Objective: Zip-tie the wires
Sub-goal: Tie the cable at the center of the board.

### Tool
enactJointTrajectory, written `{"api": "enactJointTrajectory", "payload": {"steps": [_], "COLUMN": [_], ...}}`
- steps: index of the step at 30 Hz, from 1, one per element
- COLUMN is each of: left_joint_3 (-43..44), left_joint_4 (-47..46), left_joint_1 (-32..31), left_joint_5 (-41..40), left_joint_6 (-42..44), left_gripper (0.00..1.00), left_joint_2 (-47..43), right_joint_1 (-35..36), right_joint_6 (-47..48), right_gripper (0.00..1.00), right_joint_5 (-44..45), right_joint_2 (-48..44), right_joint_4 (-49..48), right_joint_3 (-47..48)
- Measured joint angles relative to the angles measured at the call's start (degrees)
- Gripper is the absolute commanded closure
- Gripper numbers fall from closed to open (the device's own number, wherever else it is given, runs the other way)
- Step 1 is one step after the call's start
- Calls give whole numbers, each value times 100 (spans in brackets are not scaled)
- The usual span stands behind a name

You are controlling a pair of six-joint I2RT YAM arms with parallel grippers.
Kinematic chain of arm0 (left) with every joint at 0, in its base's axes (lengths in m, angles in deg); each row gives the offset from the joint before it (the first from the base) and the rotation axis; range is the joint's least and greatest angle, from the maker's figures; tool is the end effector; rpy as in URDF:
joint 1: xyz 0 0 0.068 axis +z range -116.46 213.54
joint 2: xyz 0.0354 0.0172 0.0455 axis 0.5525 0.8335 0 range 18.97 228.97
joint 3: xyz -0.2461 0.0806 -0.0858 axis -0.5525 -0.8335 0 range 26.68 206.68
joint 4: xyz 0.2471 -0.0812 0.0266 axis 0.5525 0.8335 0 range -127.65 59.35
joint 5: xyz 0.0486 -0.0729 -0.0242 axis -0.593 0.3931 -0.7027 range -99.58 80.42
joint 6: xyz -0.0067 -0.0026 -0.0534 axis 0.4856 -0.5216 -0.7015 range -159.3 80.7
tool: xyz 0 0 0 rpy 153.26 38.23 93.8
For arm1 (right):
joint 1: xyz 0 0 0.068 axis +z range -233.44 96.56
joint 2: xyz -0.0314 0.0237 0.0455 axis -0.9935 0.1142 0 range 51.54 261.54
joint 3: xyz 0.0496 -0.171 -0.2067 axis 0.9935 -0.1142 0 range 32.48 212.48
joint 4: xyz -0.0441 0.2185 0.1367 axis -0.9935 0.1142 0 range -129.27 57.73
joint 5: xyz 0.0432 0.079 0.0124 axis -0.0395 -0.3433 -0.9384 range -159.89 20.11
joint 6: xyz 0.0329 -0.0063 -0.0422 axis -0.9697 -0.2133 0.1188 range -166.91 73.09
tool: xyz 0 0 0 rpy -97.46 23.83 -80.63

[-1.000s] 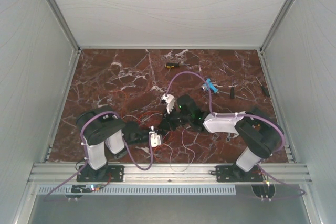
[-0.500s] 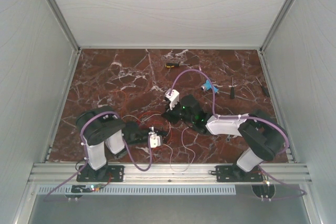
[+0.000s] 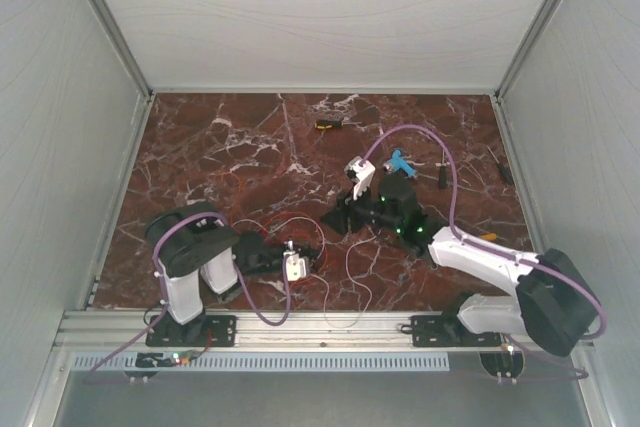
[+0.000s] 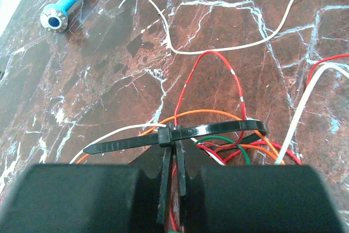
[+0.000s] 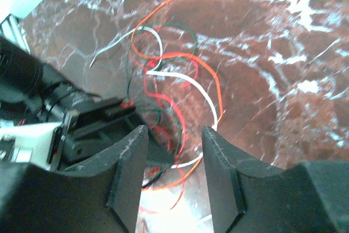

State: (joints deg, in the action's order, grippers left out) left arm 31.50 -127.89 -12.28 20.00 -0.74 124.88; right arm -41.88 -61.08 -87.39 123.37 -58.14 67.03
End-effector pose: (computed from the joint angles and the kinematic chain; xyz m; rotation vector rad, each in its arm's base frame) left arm 0.1319 -0.1608 0.0957 1.4382 1.0258 -0.5451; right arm 0.1960 0.1880 0.2295 -0.6821 1.8710 0.9363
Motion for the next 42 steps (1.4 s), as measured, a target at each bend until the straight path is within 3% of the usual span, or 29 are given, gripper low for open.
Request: {"api": "enactJointTrajectory", "payload": {"steps": [2, 10, 25, 35, 42], "left_joint_3": [0, 0, 0, -2, -2], "left_joint_4": [0, -2, -2, 79, 118], "left_joint_1": [0, 0, -7, -4, -4], "left_joint_5": [-50, -151, -197, -282, -393], "left_joint_6": [-2, -26, -116, -129, -129], "left_gripper": [100, 100, 100, 100, 100], "left_joint_2": [-2, -46, -50, -48, -48], "right_joint_1": [107, 931, 1622, 1797, 1943], "right_joint_6": [-46, -212, -669, -804, -822], "right_gripper": [50, 50, 53, 71, 92], "right_joint_5": [20, 638, 1436, 1720, 2046], "right_joint_2": [-223, -428, 345, 780, 844], "right_joint_4": [273, 1169, 1370, 1351, 1401], "right_joint_3": [-92, -175, 201, 407, 503]}}
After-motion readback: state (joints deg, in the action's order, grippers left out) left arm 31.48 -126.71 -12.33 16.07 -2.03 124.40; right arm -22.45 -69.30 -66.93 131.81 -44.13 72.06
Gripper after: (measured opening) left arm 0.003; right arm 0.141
